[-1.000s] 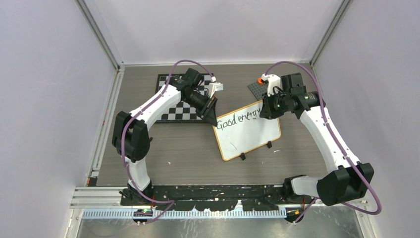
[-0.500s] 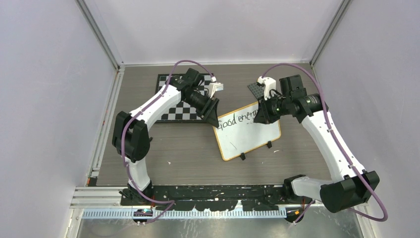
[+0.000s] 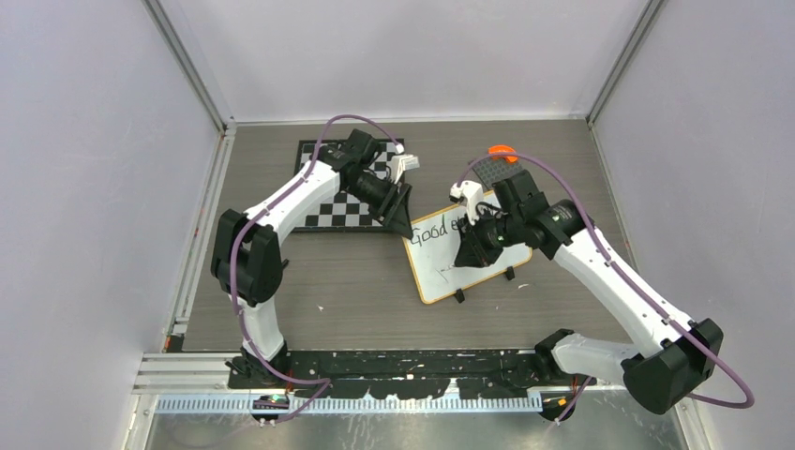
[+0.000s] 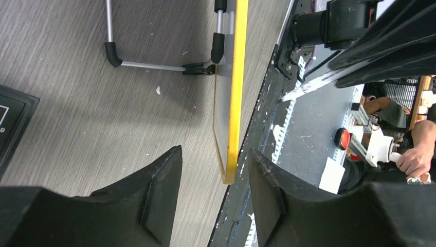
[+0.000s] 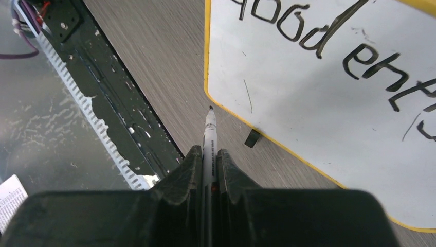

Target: Write a sentence on the whiteboard

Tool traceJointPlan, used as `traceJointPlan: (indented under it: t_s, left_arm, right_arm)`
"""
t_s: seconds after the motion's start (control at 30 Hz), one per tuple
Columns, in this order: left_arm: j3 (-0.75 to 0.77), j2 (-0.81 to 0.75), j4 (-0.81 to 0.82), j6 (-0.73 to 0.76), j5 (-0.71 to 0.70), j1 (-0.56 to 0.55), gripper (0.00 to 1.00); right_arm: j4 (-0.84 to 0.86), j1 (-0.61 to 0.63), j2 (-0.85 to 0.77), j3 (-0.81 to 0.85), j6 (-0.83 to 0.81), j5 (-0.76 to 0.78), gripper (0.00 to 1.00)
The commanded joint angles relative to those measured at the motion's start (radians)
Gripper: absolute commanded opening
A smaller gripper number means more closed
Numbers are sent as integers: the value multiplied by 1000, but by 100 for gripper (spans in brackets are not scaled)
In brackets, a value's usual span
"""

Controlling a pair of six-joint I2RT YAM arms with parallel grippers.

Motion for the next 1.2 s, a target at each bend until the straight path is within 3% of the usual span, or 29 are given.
traceJointPlan:
  t_s: [0.0,0.37,0.7,1.17]
  left_arm:
    - [-4,-22,64,-33,54,4,50]
    - [-25,-1,100,-54,69,4,43]
    - [-28,-9,107,-59,65,3,41]
    - [-44,-25,106,-62,40,-3,37]
  right_arm:
    - [121,15,-22,-52,-33,16,0]
    - [287,16,-81,-179,-108,55,0]
    - [311,12,-171,-223,-63,73,0]
    - [343,42,-135,-230,-45,173,0]
